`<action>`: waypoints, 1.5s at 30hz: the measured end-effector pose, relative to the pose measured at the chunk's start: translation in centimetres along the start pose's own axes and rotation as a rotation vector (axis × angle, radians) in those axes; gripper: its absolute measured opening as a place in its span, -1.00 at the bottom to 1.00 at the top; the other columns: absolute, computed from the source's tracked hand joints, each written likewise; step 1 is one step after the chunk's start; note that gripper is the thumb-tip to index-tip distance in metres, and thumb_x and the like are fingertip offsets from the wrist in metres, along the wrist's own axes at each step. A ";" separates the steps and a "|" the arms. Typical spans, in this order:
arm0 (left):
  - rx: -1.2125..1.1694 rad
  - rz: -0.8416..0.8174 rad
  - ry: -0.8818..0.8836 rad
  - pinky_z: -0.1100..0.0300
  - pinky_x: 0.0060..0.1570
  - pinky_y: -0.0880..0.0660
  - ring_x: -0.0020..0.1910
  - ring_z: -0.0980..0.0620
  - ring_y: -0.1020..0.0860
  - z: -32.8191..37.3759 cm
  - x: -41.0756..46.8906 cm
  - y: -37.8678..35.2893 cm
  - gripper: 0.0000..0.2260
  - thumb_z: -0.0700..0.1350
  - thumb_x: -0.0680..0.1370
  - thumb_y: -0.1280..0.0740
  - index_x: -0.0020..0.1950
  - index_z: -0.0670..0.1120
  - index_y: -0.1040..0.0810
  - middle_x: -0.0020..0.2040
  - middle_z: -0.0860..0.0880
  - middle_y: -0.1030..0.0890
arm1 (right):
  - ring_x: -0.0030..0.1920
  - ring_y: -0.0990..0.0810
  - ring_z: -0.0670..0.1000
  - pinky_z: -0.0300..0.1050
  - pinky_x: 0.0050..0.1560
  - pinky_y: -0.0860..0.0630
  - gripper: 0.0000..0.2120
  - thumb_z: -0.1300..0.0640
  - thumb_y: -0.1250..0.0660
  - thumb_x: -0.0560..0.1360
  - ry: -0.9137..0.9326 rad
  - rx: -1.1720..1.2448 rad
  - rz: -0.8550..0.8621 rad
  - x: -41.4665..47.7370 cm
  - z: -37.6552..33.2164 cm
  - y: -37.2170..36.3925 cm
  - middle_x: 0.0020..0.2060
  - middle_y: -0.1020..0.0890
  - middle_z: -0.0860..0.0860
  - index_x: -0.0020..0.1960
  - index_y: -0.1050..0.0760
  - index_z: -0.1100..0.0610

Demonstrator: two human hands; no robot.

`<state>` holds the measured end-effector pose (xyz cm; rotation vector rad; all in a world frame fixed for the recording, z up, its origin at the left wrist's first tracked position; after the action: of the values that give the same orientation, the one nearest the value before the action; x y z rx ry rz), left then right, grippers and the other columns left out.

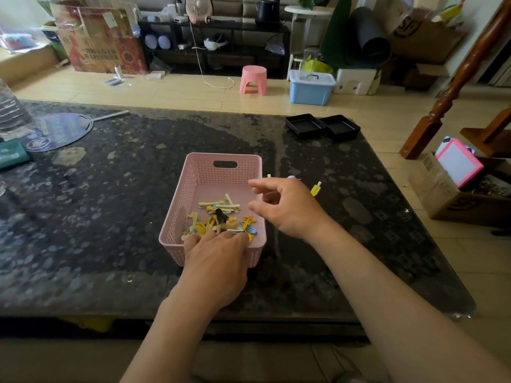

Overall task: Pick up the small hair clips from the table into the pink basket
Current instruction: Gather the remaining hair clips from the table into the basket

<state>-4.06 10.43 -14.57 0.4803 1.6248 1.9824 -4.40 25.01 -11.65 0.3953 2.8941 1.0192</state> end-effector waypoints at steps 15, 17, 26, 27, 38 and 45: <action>-0.014 -0.002 -0.003 -0.07 0.18 -0.20 0.12 -0.03 -0.42 0.0 0.1 -0.1 -0.80 0.01 0.62 -0.15 0.22 0.11 -0.43 0.13 0.09 -0.54 | 0.30 -0.49 0.10 -0.01 0.20 -0.48 -0.57 -0.05 -0.34 0.56 -0.379 -0.745 -0.152 -2.5 11.7 3.1 0.30 -0.52 0.04 0.41 -0.48 0.01; -0.014 0.000 0.001 -0.06 0.18 -0.20 0.11 -0.02 -0.42 -0.1 0.1 -0.2 -0.81 0.02 0.62 -0.15 0.21 0.12 -0.43 0.13 0.09 -0.54 | 0.22 -0.53 0.11 -0.02 0.12 -0.51 -0.70 0.05 -0.34 0.57 -0.358 -0.749 -0.135 -2.2 11.2 2.7 0.18 -0.56 0.06 0.29 -0.59 0.05; -0.025 -0.005 0.000 -0.06 0.18 -0.21 0.08 0.00 -0.43 -0.1 0.2 -0.3 -0.85 0.03 0.62 -0.15 0.17 0.13 -0.43 0.09 0.12 -0.53 | 0.12 -0.59 0.05 -0.08 0.07 -0.57 -0.76 0.21 -0.38 0.53 -0.433 -0.517 -0.081 -2.0 11.5 2.8 0.16 -0.60 0.05 0.18 -0.61 0.05; -0.026 -0.005 0.000 -0.06 0.18 -0.21 0.08 0.00 -0.42 -0.1 0.2 -0.3 -0.85 0.03 0.62 -0.15 0.17 0.13 -0.43 0.09 0.12 -0.53 | 0.11 -0.59 0.05 -0.07 0.07 -0.58 -0.76 0.20 -0.38 0.53 -0.431 -0.516 -0.083 -2.0 11.5 2.7 0.16 -0.60 0.05 0.18 -0.60 0.04; -0.013 -0.006 0.001 -0.07 0.18 -0.20 0.10 -0.01 -0.41 -0.1 0.2 -0.2 -0.83 0.02 0.62 -0.15 0.19 0.12 -0.43 0.10 0.10 -0.53 | 0.08 -0.58 -0.01 -0.10 0.05 -0.57 -0.78 0.17 -0.38 0.52 -0.405 -0.457 -0.091 -1.6 11.9 2.9 0.11 -0.61 0.01 0.17 -0.62 0.07; -0.013 0.000 -0.003 -0.05 0.16 -0.20 0.09 -0.01 -0.41 -0.1 0.1 -0.2 -0.83 0.01 0.63 -0.14 0.19 0.12 -0.43 0.10 0.10 -0.53 | -0.23 -0.65 -0.06 -0.26 -0.31 -0.57 -0.89 0.19 -0.45 0.50 -0.333 -0.095 0.112 -1.3 9.0 4.7 -0.15 -0.68 -0.01 0.03 -0.66 0.08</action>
<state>-4.16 10.48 -14.79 0.4778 1.6091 1.9901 -0.91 33.69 -15.80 0.6580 2.5430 0.9917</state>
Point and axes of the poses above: each hand's wrist, its own x-axis towards the middle knuckle, its own y-axis out of the back of the hand, z = x × y, the point moved 6 cm from there along x, towards the middle knuckle
